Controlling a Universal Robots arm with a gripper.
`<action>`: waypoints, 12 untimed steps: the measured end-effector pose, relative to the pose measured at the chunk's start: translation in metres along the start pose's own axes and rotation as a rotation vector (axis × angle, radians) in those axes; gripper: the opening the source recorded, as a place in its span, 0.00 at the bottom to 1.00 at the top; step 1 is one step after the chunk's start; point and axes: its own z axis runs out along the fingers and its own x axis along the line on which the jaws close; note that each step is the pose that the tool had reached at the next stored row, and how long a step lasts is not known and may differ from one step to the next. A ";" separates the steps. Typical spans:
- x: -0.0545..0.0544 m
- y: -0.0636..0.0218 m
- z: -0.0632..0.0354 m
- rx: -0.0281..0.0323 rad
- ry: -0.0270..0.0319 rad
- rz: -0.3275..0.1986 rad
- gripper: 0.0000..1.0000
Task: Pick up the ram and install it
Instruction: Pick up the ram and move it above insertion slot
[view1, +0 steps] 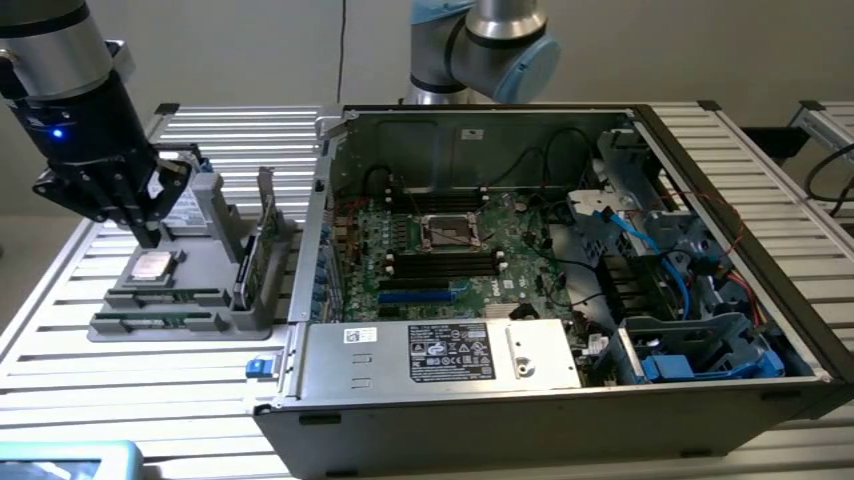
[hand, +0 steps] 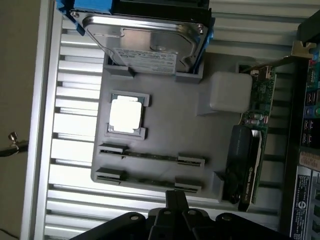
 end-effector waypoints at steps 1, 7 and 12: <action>0.000 0.0000 0.0000 0.0001 -0.0002 -0.018 0.11; 0.000 0.0001 0.0000 -0.0097 -0.0051 -0.082 0.11; 0.000 0.0000 0.0000 -0.0075 -0.0062 -0.167 0.11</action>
